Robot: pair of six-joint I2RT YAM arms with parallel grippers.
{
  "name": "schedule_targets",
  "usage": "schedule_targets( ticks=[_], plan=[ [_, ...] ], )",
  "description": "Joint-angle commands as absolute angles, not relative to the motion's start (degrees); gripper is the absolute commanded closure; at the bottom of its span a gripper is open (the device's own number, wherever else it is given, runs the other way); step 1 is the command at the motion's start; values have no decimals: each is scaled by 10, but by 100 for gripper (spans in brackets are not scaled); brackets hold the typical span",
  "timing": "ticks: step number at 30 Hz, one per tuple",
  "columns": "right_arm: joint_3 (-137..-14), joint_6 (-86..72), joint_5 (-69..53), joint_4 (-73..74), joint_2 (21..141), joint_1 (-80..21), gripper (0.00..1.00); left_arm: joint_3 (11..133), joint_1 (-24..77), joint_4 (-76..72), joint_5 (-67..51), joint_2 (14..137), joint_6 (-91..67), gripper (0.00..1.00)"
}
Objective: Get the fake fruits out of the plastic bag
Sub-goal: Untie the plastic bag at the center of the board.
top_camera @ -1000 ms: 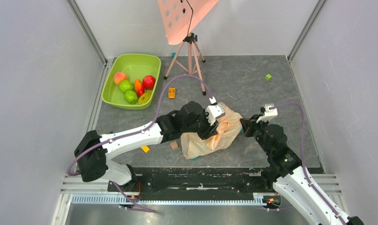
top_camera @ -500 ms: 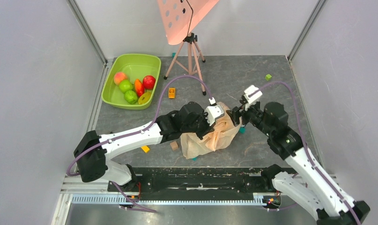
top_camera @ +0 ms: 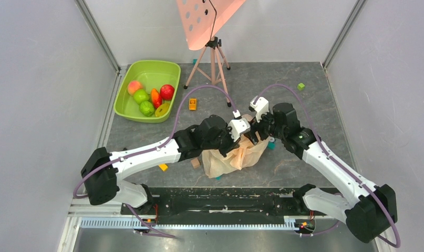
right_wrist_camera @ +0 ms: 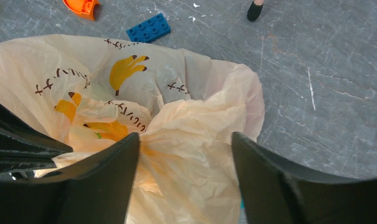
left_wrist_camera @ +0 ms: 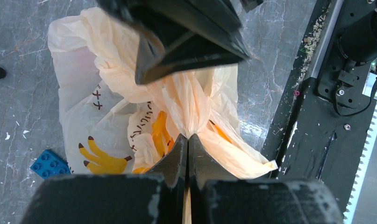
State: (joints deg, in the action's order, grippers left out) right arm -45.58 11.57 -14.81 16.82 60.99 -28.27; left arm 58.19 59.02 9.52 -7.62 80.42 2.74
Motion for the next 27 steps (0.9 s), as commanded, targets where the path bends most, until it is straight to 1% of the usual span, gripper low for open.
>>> schedule_targets(
  ticks=[1, 2, 5, 6, 9, 14, 19, 24, 27],
  plan=[
    [-441, 84, -155, 120, 616, -282, 48, 577, 592, 70, -74, 789, 40, 98],
    [-441, 82, -150, 117, 616, -282, 57, 575, 593, 70, -72, 788, 39, 98],
    [-440, 66, -119, 100, 597, -282, 95, 573, 593, 69, -65, 785, 36, 98],
    [-439, 58, -98, 93, 587, -282, 100, 571, 592, 69, -57, 783, 34, 98],
    [-434, 19, -65, 62, 548, -281, 100, 569, 593, 66, -8, 766, 21, 98],
    [-457, -64, -18, 50, 509, -262, 100, 561, 584, 31, 90, 697, 8, 98],
    [-427, -187, 102, 20, 432, -227, 100, 559, 538, 15, 118, 651, -33, 98],
    [-370, -315, 203, 33, 359, -208, 100, 484, 495, -44, 133, 601, -102, 98],
    [-304, -400, 227, 37, 315, -208, 100, 428, 489, -80, 131, 578, -137, 98]
  ],
)
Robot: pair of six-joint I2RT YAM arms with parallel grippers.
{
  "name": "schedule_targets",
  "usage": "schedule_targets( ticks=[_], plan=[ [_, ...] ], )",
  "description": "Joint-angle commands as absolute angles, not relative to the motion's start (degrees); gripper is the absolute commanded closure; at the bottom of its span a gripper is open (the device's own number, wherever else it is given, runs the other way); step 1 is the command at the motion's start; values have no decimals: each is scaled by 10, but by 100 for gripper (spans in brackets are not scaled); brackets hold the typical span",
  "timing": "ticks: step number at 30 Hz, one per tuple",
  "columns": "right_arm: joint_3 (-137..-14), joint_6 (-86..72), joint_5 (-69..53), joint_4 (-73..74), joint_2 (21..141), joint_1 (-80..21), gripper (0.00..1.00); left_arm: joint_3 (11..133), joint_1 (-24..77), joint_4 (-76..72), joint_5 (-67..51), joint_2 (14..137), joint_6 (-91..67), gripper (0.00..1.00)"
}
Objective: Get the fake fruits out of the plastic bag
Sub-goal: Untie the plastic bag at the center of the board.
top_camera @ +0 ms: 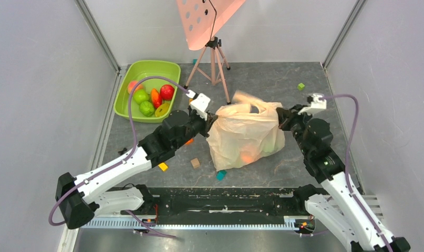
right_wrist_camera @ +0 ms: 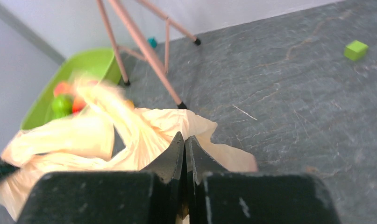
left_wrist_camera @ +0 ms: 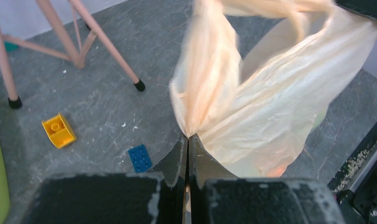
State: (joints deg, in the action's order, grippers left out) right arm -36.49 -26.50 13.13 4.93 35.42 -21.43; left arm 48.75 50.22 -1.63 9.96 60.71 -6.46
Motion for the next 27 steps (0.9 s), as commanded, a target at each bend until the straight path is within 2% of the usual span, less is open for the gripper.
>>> schedule_targets(
  ticks=[1, 7, 11, 13, 14, 15, 17, 19, 21, 27],
  plan=[
    [-282, -422, 225, 37, 300, -208, 100, 410, 488, -92, 123, 574, -147, 98],
    [-173, -469, 198, 5, 233, -208, 100, 350, 489, -135, 75, 573, -173, 98],
    [-174, -371, 170, -28, 209, -208, 98, 354, 489, -143, 45, 570, -163, 98],
    [-194, -286, 147, -37, 209, -208, 82, 361, 488, -147, 24, 570, -154, 98],
    [-210, -242, 131, -38, 213, -208, 68, 367, 489, -146, 14, 573, -151, 98],
    [-226, -202, 111, -42, 217, -208, 48, 373, 488, -146, 4, 574, -148, 98],
    [-265, -124, 60, -33, 239, -208, 24, 385, 488, -143, -19, 580, -144, 98],
    [-321, -40, -12, -3, 272, -208, 18, 395, 489, -142, -35, 588, -142, 98],
    [-389, 37, -96, 56, 323, -208, 16, 403, 489, -142, -44, 593, -142, 98],
    [-554, 171, -214, 229, 470, -208, 14, 409, 488, -145, -51, 599, -145, 98]
  ],
)
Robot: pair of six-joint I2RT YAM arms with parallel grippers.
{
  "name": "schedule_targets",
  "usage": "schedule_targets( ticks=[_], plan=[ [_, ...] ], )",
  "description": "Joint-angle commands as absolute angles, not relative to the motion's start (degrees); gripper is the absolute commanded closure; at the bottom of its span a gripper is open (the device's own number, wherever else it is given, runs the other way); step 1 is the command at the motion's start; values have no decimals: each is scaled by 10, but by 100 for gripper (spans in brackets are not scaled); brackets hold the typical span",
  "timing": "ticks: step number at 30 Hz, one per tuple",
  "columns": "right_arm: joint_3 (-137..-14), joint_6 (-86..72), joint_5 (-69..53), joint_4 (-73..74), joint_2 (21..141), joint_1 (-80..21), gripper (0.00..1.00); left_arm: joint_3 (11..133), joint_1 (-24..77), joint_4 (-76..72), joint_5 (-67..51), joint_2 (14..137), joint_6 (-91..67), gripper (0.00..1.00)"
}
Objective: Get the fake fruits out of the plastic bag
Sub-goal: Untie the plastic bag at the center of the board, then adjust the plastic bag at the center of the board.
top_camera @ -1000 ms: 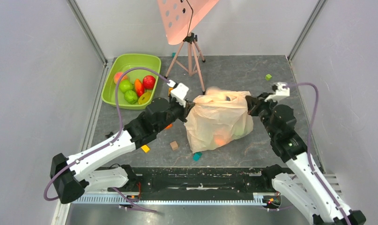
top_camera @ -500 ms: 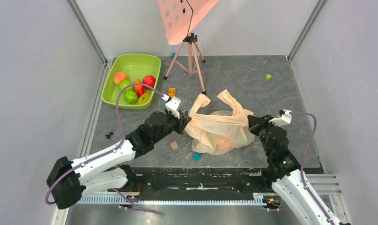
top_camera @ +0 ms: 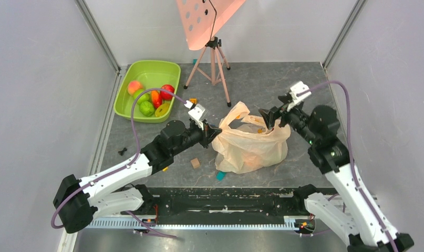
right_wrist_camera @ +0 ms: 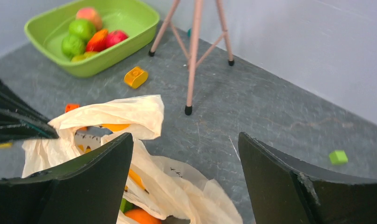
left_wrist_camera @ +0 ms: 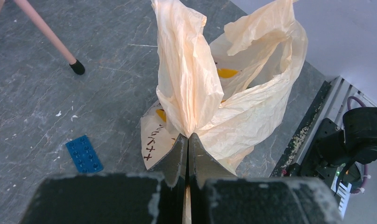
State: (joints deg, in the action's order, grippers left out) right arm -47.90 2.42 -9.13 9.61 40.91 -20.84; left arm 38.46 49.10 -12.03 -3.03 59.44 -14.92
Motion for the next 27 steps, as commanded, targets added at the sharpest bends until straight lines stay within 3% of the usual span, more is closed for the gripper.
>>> schedule_targets(
  ticks=[1, 15, 27],
  plan=[
    [-563, 182, -224, 243, 477, -208, 14, 409, 489, -146, -51, 599, -145, 98],
    [-519, 255, -291, 265, 454, -210, 15, 408, 489, -148, -50, 609, -143, 98],
    [-478, 239, -202, 175, 507, -242, 18, 411, 488, -154, -56, 616, -143, 98]
  ],
)
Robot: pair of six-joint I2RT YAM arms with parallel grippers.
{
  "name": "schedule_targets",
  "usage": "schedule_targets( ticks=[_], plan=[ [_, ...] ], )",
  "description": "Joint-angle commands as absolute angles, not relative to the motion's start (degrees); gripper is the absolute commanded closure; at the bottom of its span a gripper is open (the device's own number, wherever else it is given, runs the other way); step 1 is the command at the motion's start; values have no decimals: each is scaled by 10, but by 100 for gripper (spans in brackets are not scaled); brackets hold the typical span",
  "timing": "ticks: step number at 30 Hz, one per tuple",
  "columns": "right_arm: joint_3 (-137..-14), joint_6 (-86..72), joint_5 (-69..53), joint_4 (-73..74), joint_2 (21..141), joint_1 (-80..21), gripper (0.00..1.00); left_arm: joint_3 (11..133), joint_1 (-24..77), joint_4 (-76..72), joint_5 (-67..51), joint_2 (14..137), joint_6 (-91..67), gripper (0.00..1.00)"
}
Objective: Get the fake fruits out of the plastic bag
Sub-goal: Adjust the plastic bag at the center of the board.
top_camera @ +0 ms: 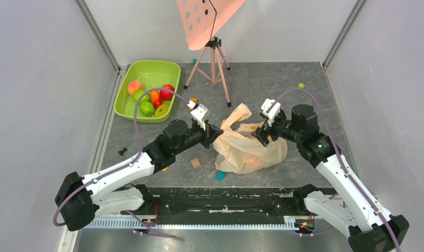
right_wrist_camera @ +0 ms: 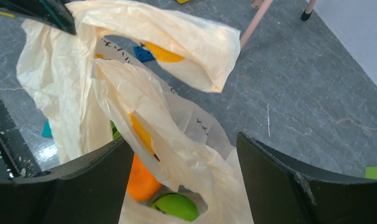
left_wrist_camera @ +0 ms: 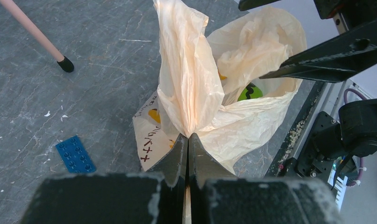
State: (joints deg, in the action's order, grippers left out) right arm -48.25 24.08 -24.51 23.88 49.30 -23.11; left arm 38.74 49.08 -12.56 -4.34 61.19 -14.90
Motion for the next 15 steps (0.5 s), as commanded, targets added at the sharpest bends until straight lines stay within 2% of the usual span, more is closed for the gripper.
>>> schedule_targets(
  ticks=[1, 5, 8, 10, 12, 15],
  plan=[
    [-476, 236, -197, 163, 511, -243, 18, 412, 489, -154, -57, 617, -143, 98],
    [-478, 236, -195, 144, 538, -248, 19, 413, 489, -155, -63, 620, -143, 98],
    [-480, 245, -183, 144, 559, -254, 24, 413, 488, -155, -64, 621, -142, 98],
    [-480, 249, -176, 144, 571, -258, 35, 414, 489, -156, -62, 621, -142, 98],
    [-483, 238, -164, 138, 579, -260, 51, 415, 488, -155, -54, 621, -141, 98],
    [-501, 195, -128, 117, 588, -259, 91, 427, 489, -147, -8, 622, -147, 98]
  ],
)
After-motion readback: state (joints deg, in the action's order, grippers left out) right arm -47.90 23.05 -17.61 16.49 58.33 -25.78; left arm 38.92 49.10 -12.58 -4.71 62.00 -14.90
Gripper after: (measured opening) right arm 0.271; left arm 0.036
